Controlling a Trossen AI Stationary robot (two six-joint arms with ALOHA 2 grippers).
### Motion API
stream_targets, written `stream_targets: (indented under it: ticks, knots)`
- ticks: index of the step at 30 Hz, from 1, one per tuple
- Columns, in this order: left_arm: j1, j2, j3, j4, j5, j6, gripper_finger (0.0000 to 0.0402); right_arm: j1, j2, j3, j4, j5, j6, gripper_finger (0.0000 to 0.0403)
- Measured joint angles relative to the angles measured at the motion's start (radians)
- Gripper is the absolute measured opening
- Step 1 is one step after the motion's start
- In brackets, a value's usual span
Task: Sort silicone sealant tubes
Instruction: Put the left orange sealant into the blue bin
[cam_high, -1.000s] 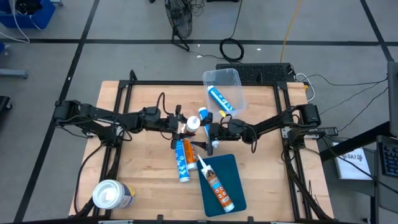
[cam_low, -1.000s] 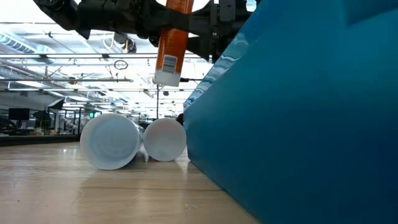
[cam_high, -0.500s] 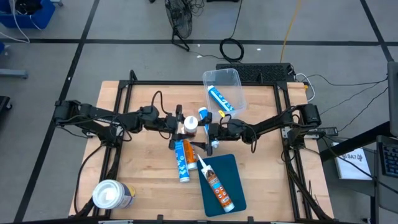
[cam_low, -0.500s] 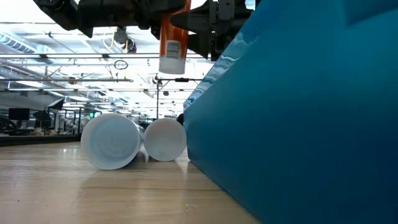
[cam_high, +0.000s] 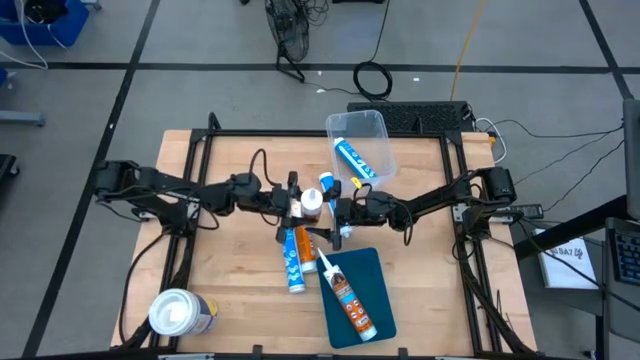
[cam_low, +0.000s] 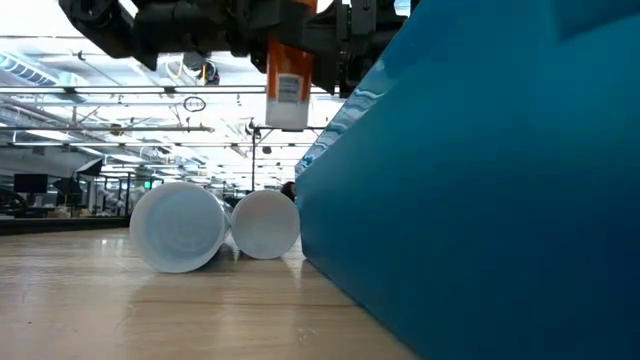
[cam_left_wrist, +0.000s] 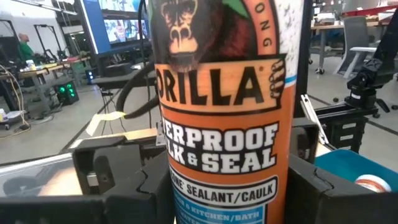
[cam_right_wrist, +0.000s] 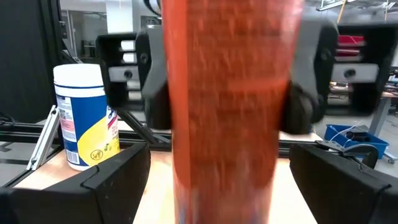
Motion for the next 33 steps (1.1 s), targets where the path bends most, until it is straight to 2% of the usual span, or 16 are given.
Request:
stream_targets:
  ticks: [5,13,18,24,27,33]
  knots:
    - [0.0,0.032,-0.001,0.059,0.032,-0.017,0.0202,0.0,0.0,-0.002,-0.023,0.001,0.0,0.0359]
    - [0.0,0.016,0.0,0.053,0.033,-0.017,0.0202,0.0,0.0,-0.001,-0.026,0.001,0.0,0.0354]
    - [0.0,0.017,0.0,0.043,0.033,-0.023,0.0202,0.0,0.0,-0.001,-0.025,0.001,-0.007,0.0305]
    - [0.0,0.018,0.0,0.042,0.03,-0.02,0.0199,0.0,0.0,-0.001,-0.023,-0.005,-0.006,0.0199]
    - [0.0,0.018,0.0,0.041,0.03,-0.016,0.0206,0.0,0.0,-0.001,-0.023,-0.005,-0.008,0.0191]
    - [0.0,0.009,0.0,0.045,0.031,-0.054,0.0256,0.0,0.002,-0.001,-0.043,0.002,-0.012,0.0191]
